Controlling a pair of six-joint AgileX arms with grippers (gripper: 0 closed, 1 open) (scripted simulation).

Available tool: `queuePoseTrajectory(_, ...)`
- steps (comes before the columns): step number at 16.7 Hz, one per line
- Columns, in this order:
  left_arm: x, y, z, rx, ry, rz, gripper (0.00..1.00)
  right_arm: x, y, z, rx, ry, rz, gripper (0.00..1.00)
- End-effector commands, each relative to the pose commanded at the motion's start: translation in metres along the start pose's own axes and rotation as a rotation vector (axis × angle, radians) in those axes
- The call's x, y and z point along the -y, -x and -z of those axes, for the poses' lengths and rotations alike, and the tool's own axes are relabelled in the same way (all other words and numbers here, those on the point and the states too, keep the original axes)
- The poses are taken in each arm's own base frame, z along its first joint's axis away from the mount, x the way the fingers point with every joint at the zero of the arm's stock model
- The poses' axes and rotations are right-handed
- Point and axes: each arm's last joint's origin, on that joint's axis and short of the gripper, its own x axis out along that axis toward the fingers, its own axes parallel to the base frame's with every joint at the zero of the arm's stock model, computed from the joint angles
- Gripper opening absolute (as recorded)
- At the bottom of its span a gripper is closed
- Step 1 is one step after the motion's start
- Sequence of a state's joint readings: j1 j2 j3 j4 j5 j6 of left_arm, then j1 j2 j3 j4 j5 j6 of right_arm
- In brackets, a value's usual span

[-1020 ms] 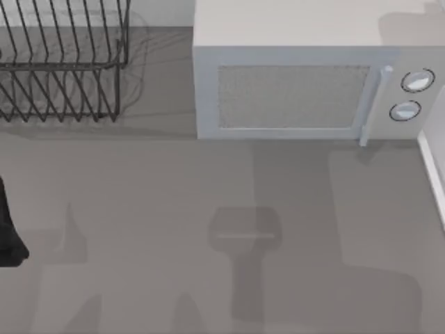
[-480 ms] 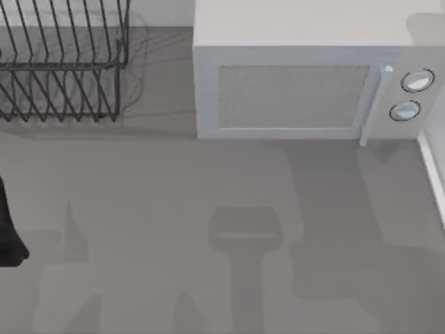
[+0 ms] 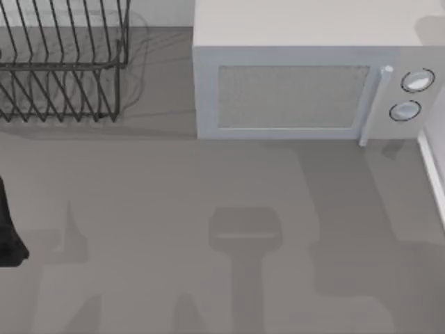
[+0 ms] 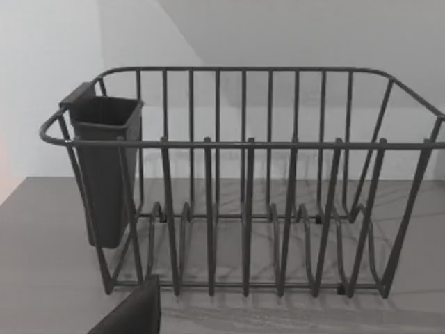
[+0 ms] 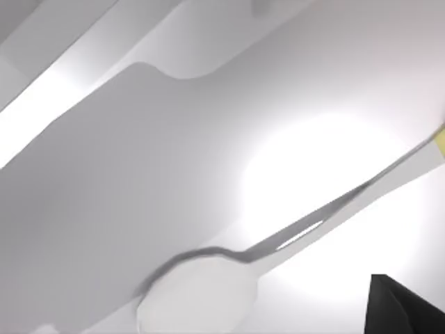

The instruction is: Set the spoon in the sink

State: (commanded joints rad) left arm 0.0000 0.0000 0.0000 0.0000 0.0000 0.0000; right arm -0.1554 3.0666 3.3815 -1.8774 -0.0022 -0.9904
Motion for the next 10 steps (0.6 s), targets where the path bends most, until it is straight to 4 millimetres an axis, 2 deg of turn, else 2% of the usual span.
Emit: queuePoseTrajectory(10,0.0000,0.0000,0.0000,0.000,0.000,0.000,1.00,0.0000,0.0000,0.0000,0.000,0.000,0.000,0.75)
